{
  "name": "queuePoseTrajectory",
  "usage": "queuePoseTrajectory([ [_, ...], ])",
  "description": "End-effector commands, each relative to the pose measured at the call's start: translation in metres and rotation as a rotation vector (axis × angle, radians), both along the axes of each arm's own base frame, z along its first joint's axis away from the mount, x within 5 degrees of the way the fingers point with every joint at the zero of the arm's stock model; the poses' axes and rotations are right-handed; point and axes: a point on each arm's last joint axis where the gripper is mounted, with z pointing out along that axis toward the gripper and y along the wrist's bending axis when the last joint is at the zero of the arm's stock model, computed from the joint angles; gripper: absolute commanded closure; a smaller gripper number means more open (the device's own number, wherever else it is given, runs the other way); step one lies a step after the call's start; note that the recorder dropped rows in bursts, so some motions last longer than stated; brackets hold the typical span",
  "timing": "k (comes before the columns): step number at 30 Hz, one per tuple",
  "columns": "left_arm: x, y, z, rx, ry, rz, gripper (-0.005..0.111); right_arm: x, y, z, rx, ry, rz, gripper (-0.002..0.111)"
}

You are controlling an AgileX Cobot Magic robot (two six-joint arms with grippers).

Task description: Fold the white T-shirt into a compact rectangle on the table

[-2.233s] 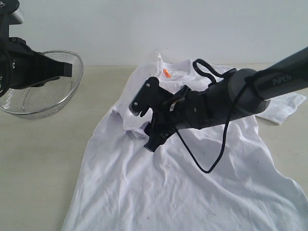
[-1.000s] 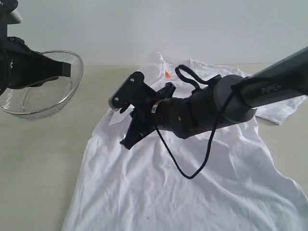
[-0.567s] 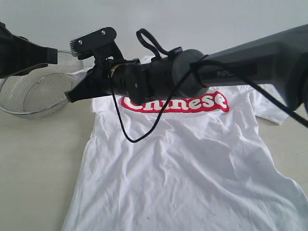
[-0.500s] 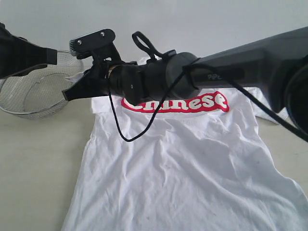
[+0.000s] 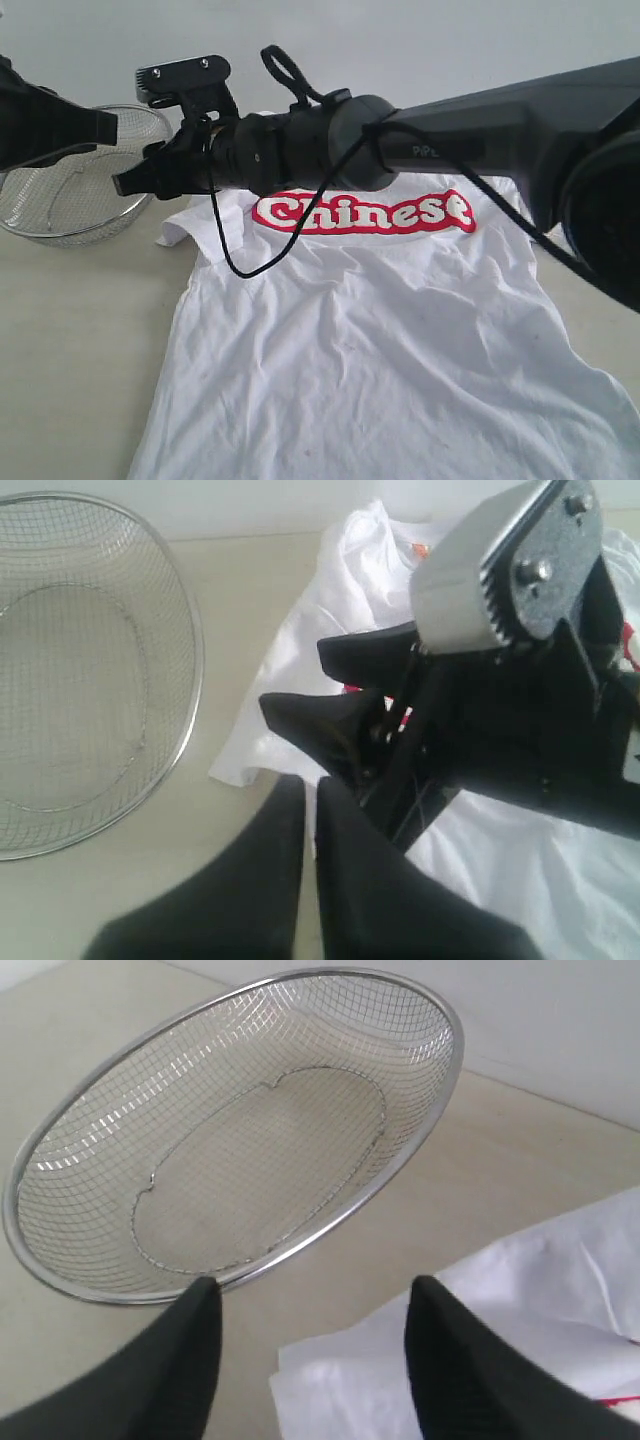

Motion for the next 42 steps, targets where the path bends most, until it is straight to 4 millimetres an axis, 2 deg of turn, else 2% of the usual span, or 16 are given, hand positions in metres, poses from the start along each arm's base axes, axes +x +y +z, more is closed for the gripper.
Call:
queuePoseTrajectory([
  [1,-0.001,0.001,-0.001,0.016,-0.003,-0.008,0.102,-0.011,-0.012,0.032,-0.009,0.013,0.014,0.080],
  [5,-0.001,0.001,-0.001,0.027,-0.002,-0.013,0.102,-0.025,-0.057,0.035,-0.042,0.063,-0.046,0.096],
  [7,-0.001,0.001,-0.001,0.027,-0.002,-0.013,0.102,-0.035,-0.098,0.039,-0.054,0.082,-0.115,0.107],
  [8,-0.001,0.001,-0.001,0.027,-0.004,-0.012,0.102,-0.037,-0.113,0.040,-0.048,0.091,-0.151,0.109],
  [9,-0.001,0.001,-0.001,0.027,-0.004,-0.012,0.102,-0.036,-0.138,0.043,-0.048,0.102,-0.204,0.109],
  [10,-0.001,0.001,-0.001,0.027,-0.004,-0.012,0.102,-0.035,-0.154,0.046,-0.044,0.117,-0.239,0.108],
  [13,-0.001,0.001,-0.001,0.021,-0.002,-0.010,0.102,-0.018,-0.233,0.042,-0.017,0.258,-0.439,0.108],
  [15,-0.001,0.001,-0.001,0.011,-0.002,-0.007,0.102,-0.010,-0.266,0.034,-0.015,0.303,-0.515,0.108],
  [18,-0.001,0.000,0.000,0.000,-0.008,-0.004,0.102,0.003,-0.304,0.022,-0.035,0.353,-0.576,0.108],
  [21,-0.001,0.000,0.000,-0.003,-0.011,-0.003,0.102,0.021,-0.322,0.008,-0.053,0.415,-0.585,0.108],
  [26,-0.001,0.000,0.000,-0.003,-0.010,-0.003,0.102,0.052,-0.329,0.001,-0.038,0.468,-0.564,0.108],
  [31,-0.001,0.000,0.000,-0.003,-0.010,-0.003,0.102,0.073,-0.333,-0.001,-0.059,0.494,-0.519,0.108],
  [36,-0.001,0.000,0.000,-0.003,-0.010,-0.003,0.102,0.081,-0.351,-0.014,-0.036,0.555,-0.537,0.108],
  [42,-0.001,0.000,0.000,-0.003,-0.010,-0.003,0.102,0.082,-0.358,-0.025,-0.057,0.578,-0.515,0.108],
])
